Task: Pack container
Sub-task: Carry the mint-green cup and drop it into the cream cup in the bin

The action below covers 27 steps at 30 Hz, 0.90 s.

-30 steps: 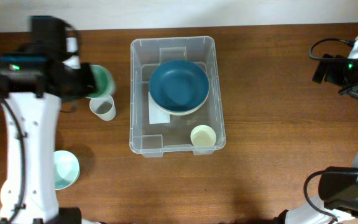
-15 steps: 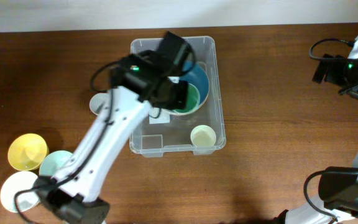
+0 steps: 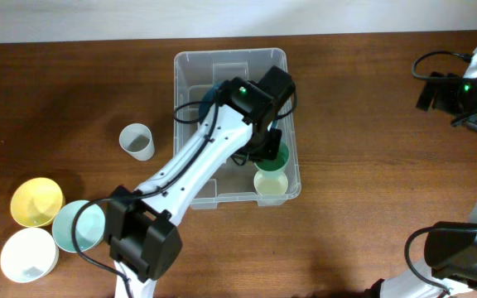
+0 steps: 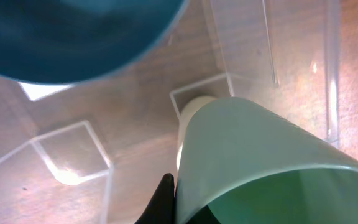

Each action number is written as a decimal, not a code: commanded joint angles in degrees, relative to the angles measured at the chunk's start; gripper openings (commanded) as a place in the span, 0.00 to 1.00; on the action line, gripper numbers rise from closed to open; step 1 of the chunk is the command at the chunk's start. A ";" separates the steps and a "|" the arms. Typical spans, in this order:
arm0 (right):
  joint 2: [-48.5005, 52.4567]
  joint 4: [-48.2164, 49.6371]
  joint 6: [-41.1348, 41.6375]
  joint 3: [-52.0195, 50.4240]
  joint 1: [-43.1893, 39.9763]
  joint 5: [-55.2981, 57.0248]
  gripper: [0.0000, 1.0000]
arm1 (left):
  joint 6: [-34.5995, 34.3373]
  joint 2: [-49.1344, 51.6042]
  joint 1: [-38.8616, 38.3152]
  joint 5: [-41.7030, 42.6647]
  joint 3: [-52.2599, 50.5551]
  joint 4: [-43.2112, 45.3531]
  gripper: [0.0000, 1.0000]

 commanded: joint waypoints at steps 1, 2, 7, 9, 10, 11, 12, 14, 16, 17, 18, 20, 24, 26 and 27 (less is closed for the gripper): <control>-1.79 -0.17 -0.11 -0.09 0.02 -0.44 0.99 | -0.72 0.76 -0.76 2.71 0.00 -0.74 0.01; -1.79 -0.17 -0.11 -0.09 0.02 -0.44 0.99 | -0.72 0.76 -0.81 2.73 0.00 -0.94 0.01; -1.79 -0.17 -0.11 -0.09 0.04 -0.44 0.99 | -0.74 0.76 -0.87 2.73 0.00 -2.01 0.01; -1.79 -0.17 -0.11 -0.09 0.02 -0.44 0.99 | -0.74 0.76 -0.87 2.75 0.00 -2.84 0.01; -1.79 -0.17 -0.11 -0.09 0.02 -0.44 0.99 | -0.74 0.76 -0.87 2.78 0.00 -3.13 0.01; -1.79 -0.17 -0.11 -0.09 0.02 -0.42 0.99 | -0.74 0.76 -0.87 3.06 0.00 -3.50 0.01; -1.79 -0.17 -0.11 -0.09 0.02 -0.42 0.99 | -0.74 0.76 -0.87 3.43 0.00 -3.89 0.01; -1.79 -0.17 -0.11 -0.09 0.02 -0.42 0.99 | -0.72 0.76 -0.92 3.58 0.00 -4.61 0.00; -1.79 -0.17 -0.11 -0.09 0.02 -0.42 0.99 | -0.74 0.76 -1.03 3.58 0.00 -4.81 0.01; -1.79 -0.17 -0.11 -0.09 0.02 -0.42 0.99 | -0.72 0.76 -1.11 3.56 0.00 -4.81 0.01; -1.79 -0.17 -0.11 -0.09 0.02 -0.42 0.99 | -0.72 0.76 -1.14 3.56 0.00 -4.79 0.01; -1.79 -0.17 -0.11 -0.09 0.02 -0.42 0.99 | -0.72 0.76 -1.14 3.56 0.00 -4.79 0.01; -1.79 -0.17 -0.11 -0.09 0.02 -0.42 0.99 | -0.72 0.76 -1.14 3.56 0.00 -4.79 0.19; -1.79 -0.17 -0.13 -0.09 0.02 -0.42 0.99 | -0.72 0.76 -1.14 3.54 0.00 -4.79 0.39; -1.79 -0.17 -0.13 -0.09 0.02 -0.42 0.99 | -0.70 0.76 -1.11 3.50 0.00 -4.81 0.39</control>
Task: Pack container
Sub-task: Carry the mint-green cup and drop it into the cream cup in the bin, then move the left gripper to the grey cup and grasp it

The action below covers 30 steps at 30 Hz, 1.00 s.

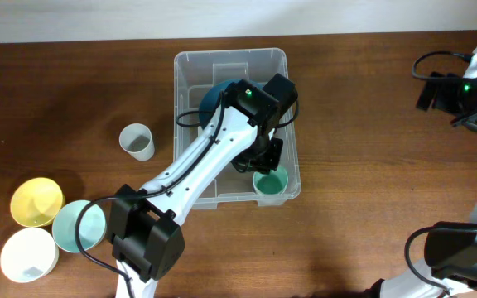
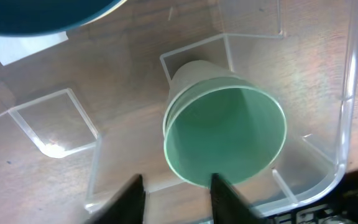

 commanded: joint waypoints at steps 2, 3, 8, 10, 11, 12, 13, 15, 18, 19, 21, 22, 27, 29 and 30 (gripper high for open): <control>-1.79 -0.20 -0.11 -0.09 0.02 -0.39 0.99 | -0.22 -0.09 0.13 -1.36 0.17 -0.42 0.35; -1.79 -0.22 -0.11 -0.09 0.02 -0.39 0.99 | -0.24 -0.39 0.52 -3.02 0.37 -0.66 0.31; -1.79 -0.20 -0.11 -0.09 0.02 -0.39 0.99 | -0.28 -8.39 10.25 -14.16 4.39 -2.19 0.38; -1.79 -0.20 -0.11 -0.09 0.02 -0.39 0.99 | -0.26 -11.63 15.85 -14.93 4.76 -2.01 0.49; -1.79 -0.20 -0.09 -0.09 0.02 -0.39 0.99 | -0.26 -13.25 19.43 -14.88 4.76 -1.95 0.54; -1.79 -0.20 -0.09 -0.09 0.02 -0.39 0.99 | -0.26 -14.29 22.53 -14.88 4.76 -2.03 0.56; -1.79 -0.20 -0.11 -0.09 0.02 -0.39 0.99 | -0.26 -15.28 26.64 -14.88 4.76 -2.38 0.57; -1.79 -0.22 -0.09 -0.09 0.02 -0.39 0.99 | -0.26 -15.82 32.98 -14.80 4.76 -2.97 0.63; -1.79 -0.20 -0.09 -0.09 0.04 -0.39 0.99 | -0.24 -14.84 42.88 -13.11 4.13 -3.43 0.64; -1.79 -0.20 -0.09 -0.09 0.04 -0.42 0.99 | -0.24 -14.32 45.00 -12.26 3.67 -3.41 0.64; -1.79 -0.22 -0.09 -0.09 0.04 -0.42 0.99 | -0.24 -12.74 48.22 -10.21 2.45 -3.32 0.63; -1.79 -0.22 -0.09 -0.09 0.04 -0.42 0.99 | -0.24 -11.87 49.18 -9.09 1.55 -2.99 0.63; -1.79 -0.22 -0.09 -0.09 0.04 -0.42 0.99 | 1.90 -7.04 49.64 -5.49 -3.82 0.74 0.64; -1.79 -0.22 -0.09 -0.09 0.04 -0.39 0.99 | 2.71 -4.76 49.05 -4.63 -5.60 2.47 0.64; -1.79 -0.22 -0.09 -0.09 0.02 -0.39 0.99 | 2.78 -3.50 48.76 -4.68 -6.12 2.97 0.64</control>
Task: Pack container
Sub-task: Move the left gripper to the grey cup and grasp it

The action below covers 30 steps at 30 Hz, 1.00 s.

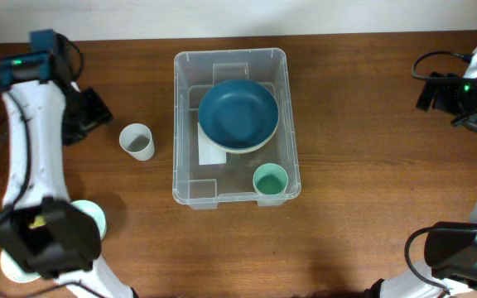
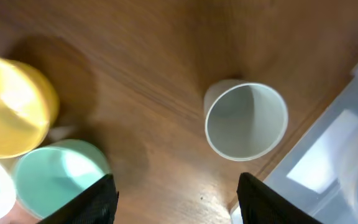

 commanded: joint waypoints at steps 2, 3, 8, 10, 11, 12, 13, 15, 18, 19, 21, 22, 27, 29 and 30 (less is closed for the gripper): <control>-1.79 -0.17 -0.02 -0.09 0.04 -0.39 0.99 | 2.05 6.01 -1.44 3.08 -2.99 1.77 0.63; -1.79 -0.17 -0.02 -0.09 0.02 -0.39 0.99 | 2.08 7.28 -1.66 3.06 -3.02 2.01 0.64; -1.79 -0.17 -0.04 -0.09 0.02 -0.39 0.99 | 2.32 12.50 -2.08 3.08 -3.02 3.17 0.64; -1.79 -0.17 -0.04 -0.09 0.02 -0.37 0.99 | 2.32 14.19 -2.08 3.10 -3.02 3.63 0.62; -1.79 -0.17 -0.04 -0.09 0.02 -0.37 0.99 | 2.32 14.91 -2.08 3.08 -3.02 3.72 0.57; -1.79 -0.15 -0.04 -0.09 0.02 -0.37 0.99 | 2.32 15.39 -2.05 3.08 -3.02 3.76 0.51; -1.79 -0.17 -0.04 -0.09 0.02 -0.39 0.99 | 2.32 15.82 -2.08 3.08 -3.02 3.82 0.46; -1.79 -0.17 -0.04 -0.09 0.02 -0.37 0.99 | 2.29 15.96 -2.08 3.08 -3.02 3.96 0.32; -1.79 -0.17 -0.04 -0.09 0.02 -0.39 0.99 | 2.29 15.93 -2.08 3.10 -3.02 3.85 0.11; -1.79 -0.17 -0.04 -0.09 0.02 -0.39 0.99 | 2.29 15.93 -2.08 3.15 -3.02 3.69 0.00; -1.79 -0.17 -0.04 -0.09 0.02 -0.39 0.99 | 2.51 15.91 -2.08 4.17 -2.99 3.61 0.00; -1.79 -0.15 -0.04 -0.09 0.02 -0.39 0.99 | 2.71 15.69 -2.08 4.63 -2.99 3.54 0.01; -1.79 -0.17 -0.04 -0.09 0.02 -0.39 0.99 | 2.93 13.46 -2.69 4.96 -1.97 1.79 0.01; -1.79 -0.15 -0.04 -0.09 0.02 -0.37 0.99 | 3.13 10.91 -3.34 4.96 -0.83 0.98 0.01; -1.79 -0.15 -0.04 -0.09 0.02 -0.37 0.99 | 3.15 9.07 -3.82 4.96 -0.11 0.59 0.00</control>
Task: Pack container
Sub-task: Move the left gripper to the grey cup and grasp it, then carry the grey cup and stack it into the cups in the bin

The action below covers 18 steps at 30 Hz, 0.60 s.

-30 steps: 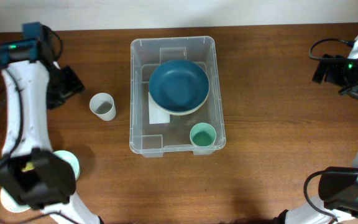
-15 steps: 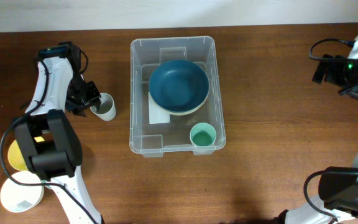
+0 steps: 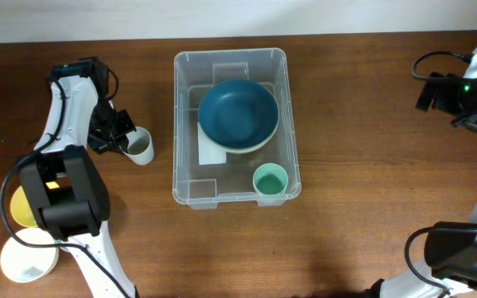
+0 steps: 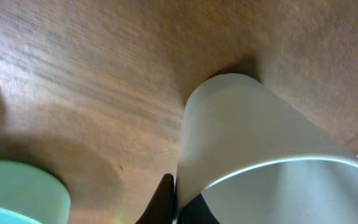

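A clear plastic container (image 3: 177, 157) stands mid-table. Inside it a blue bowl (image 3: 238, 114) rests on a pale bowl, and a green cup (image 3: 270, 180) stands in the front right corner. A grey-white cup (image 3: 142, 146) stands upright on the table left of the container. My left gripper (image 3: 125, 142) is shut on its rim. In the left wrist view the cup (image 4: 253, 143) fills the frame, and the gripper (image 4: 178, 205) has one black finger inside the wall and one outside. My right gripper (image 3: 427, 93) is far off at the right edge, its jaws unclear.
A yellow bowl (image 3: 16, 207) and a white bowl (image 3: 27, 258) sit at the front left, partly behind my left arm. A mint bowl (image 4: 17, 186) shows in the left wrist view beside the cup. Cables hang at the right edge.
My left gripper was open above and to the left of the grey-white cup. Now it is down at the cup and shut on its rim. The container's contents are unchanged.
My left gripper first held the green cup over a pale cup in the container's front right corner. Then the green cup stood nested there and the gripper was open. Then the arm was out at the left over the grey-white cup, which it now grips.
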Each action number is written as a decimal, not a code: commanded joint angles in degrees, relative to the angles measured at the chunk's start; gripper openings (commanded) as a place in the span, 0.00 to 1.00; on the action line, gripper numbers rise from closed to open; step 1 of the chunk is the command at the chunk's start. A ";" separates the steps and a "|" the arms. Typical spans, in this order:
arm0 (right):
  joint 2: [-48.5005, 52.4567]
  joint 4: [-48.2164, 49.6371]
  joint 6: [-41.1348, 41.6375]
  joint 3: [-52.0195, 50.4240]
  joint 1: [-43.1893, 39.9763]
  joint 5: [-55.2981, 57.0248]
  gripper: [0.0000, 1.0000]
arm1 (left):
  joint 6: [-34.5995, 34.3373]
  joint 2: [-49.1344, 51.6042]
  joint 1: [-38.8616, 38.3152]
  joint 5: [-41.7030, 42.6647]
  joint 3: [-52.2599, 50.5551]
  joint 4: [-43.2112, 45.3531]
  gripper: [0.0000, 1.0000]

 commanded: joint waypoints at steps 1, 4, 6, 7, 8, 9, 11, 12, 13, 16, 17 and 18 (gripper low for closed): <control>-1.79 -0.07 -0.02 -0.09 0.02 -0.42 0.99 | 0.94 -8.20 -1.95 0.63 3.28 -1.20 0.01; -1.79 -0.09 -0.02 -0.09 0.02 -0.39 0.99 | 0.90 -15.04 -4.26 0.74 5.11 -1.84 0.01; -1.79 -0.07 -0.02 -0.09 0.02 -0.39 0.99 | 0.90 -19.96 -6.69 0.87 5.60 -1.68 0.01; -1.79 -0.07 -0.02 -0.09 0.02 -0.39 0.99 | 0.92 -22.71 -8.44 0.79 5.60 -1.42 0.01; -1.79 -0.09 -0.02 -0.09 0.02 -0.39 0.99 | 0.92 -24.96 -10.29 0.59 5.60 -1.18 0.01; -1.79 -0.07 -0.02 -0.09 0.02 -0.39 0.99 | 0.92 -26.62 -11.91 0.57 5.60 -1.05 0.01; -1.79 -0.07 -0.02 -0.09 0.02 -0.39 0.99 | 0.92 -30.01 -17.33 0.59 5.60 -0.68 0.00; -1.79 -0.07 -0.02 -0.09 0.02 -0.39 0.99 | 0.90 -30.73 -19.87 0.59 5.60 -0.61 0.01; -1.79 -0.04 -0.02 -0.09 0.02 -0.39 0.99 | 0.85 -30.99 -22.51 0.61 5.60 -0.61 0.01; -1.79 -0.07 -0.02 -0.09 0.02 -0.39 0.99 | 0.22 -30.42 -29.62 0.61 5.46 -0.63 0.01; -1.79 -0.07 -0.02 -0.09 0.02 -0.39 0.99 | 0.02 -29.97 -32.06 0.63 5.46 -0.44 0.01; -1.79 -0.07 -0.02 -0.09 0.02 -0.39 0.99 | 0.00 -29.40 -34.05 0.66 5.46 -0.20 0.01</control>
